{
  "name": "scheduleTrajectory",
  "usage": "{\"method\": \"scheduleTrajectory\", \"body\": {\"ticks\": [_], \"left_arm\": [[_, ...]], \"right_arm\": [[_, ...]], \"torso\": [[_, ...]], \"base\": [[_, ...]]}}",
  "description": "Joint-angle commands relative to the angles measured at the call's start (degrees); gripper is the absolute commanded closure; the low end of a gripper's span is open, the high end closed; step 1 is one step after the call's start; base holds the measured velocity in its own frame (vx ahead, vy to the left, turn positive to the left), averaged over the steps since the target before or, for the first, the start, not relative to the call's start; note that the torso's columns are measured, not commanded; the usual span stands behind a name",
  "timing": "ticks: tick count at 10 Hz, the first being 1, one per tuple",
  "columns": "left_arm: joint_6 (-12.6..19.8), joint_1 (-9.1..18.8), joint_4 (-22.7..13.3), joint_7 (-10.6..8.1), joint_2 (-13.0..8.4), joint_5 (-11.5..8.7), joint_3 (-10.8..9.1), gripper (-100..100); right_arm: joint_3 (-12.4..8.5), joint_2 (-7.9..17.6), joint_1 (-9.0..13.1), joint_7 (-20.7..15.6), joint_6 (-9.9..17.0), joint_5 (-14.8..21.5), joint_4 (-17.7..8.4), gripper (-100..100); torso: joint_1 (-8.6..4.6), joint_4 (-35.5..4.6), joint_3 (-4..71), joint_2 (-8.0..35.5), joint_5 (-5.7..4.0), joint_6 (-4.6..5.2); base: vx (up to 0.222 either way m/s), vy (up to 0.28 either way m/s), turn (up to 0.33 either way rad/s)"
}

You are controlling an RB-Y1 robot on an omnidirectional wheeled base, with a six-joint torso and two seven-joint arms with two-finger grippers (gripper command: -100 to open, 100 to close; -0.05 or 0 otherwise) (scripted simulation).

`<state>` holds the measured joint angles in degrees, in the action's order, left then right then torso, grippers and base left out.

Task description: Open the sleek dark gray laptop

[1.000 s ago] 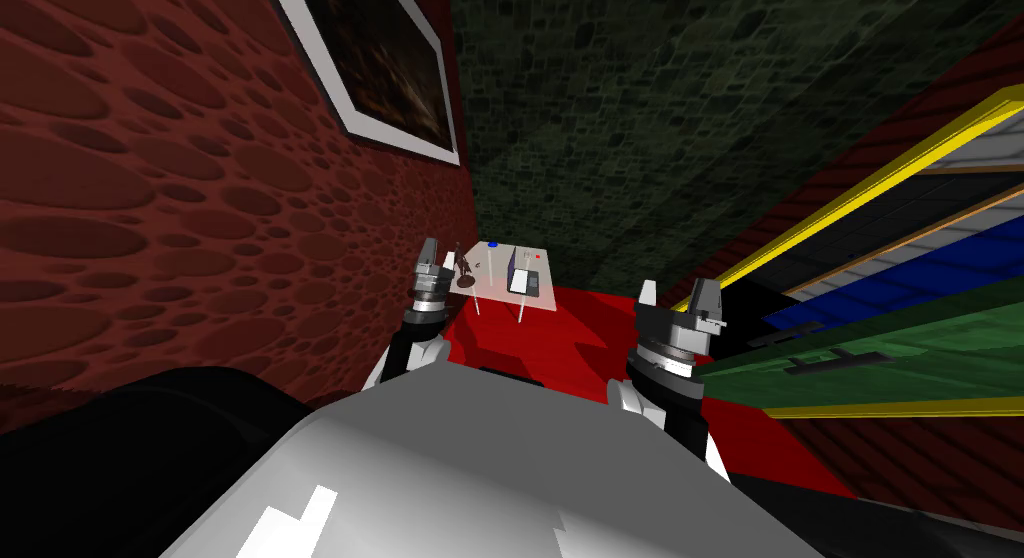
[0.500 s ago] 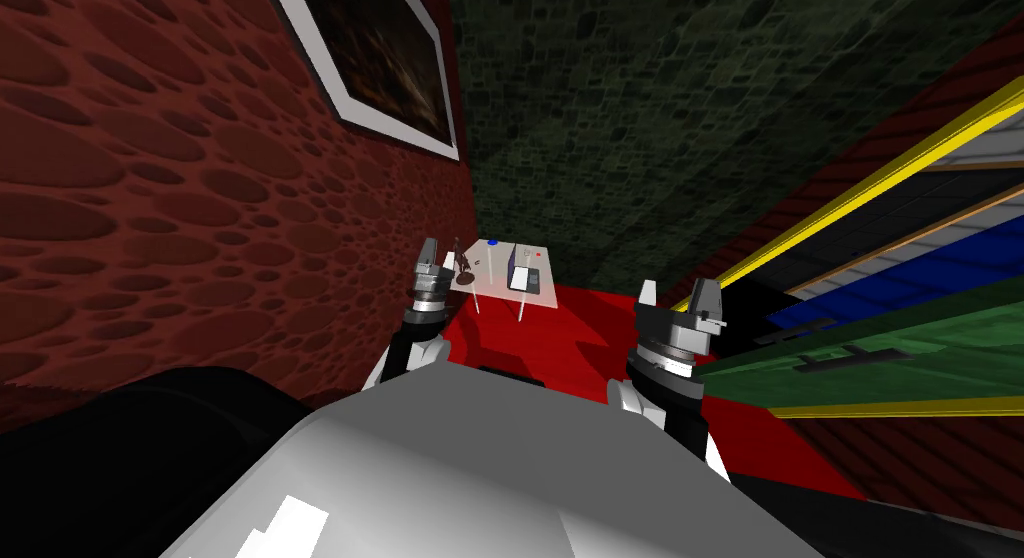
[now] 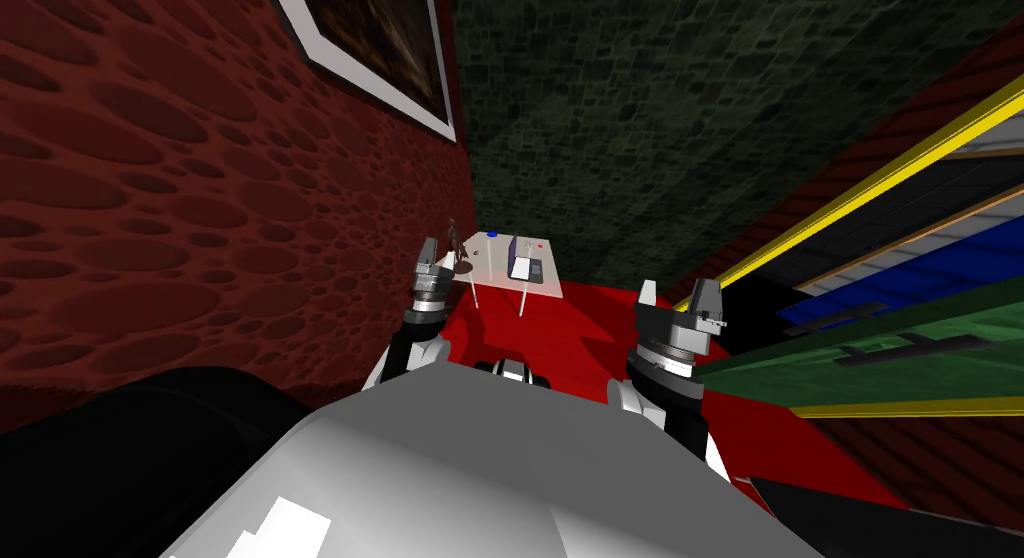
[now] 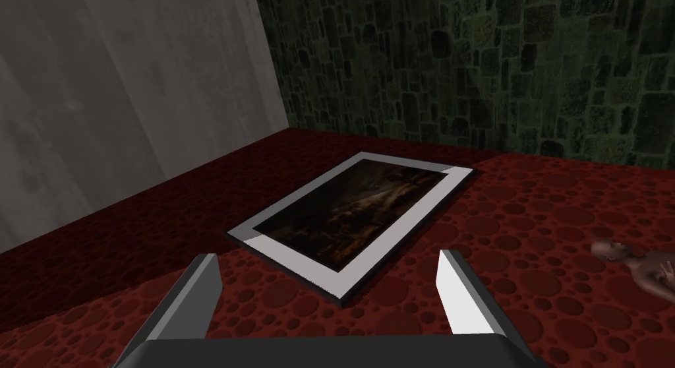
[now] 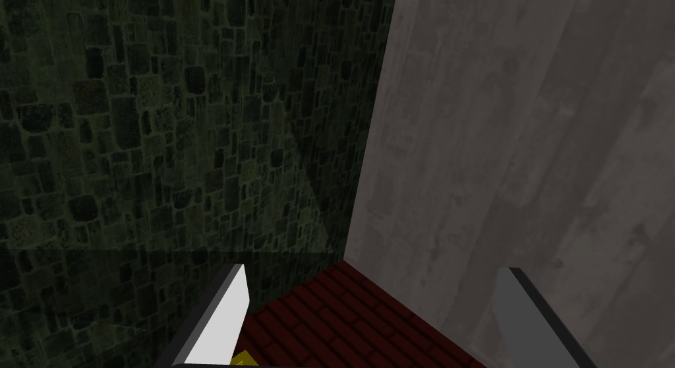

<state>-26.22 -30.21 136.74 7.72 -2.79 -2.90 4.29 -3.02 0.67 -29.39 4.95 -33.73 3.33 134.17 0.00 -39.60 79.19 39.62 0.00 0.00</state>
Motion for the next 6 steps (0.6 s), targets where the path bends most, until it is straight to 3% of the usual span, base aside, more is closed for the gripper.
{"method": "scheduleTrajectory", "body": {"ticks": [1,6], "left_arm": [[1.84,0.27,-0.71,0.42,-3.05,0.97,0.17,-100],[7.31,1.09,-2.87,1.65,-8.13,3.83,0.69,-100]], "right_arm": [[0.0,0.0,-0.01,0.0,0.0,0.0,-0.02,0],[0.0,0.0,-0.02,0.0,0.0,0.0,-0.03,0]], "torso": [[0.01,-1.87,3.98,1.86,0.01,0.01],[0.02,-2.72,5.31,2.78,0.01,0.0]], "base": [[0.073,-0.01,-0.071],[0.099,-0.003,-0.058]]}}
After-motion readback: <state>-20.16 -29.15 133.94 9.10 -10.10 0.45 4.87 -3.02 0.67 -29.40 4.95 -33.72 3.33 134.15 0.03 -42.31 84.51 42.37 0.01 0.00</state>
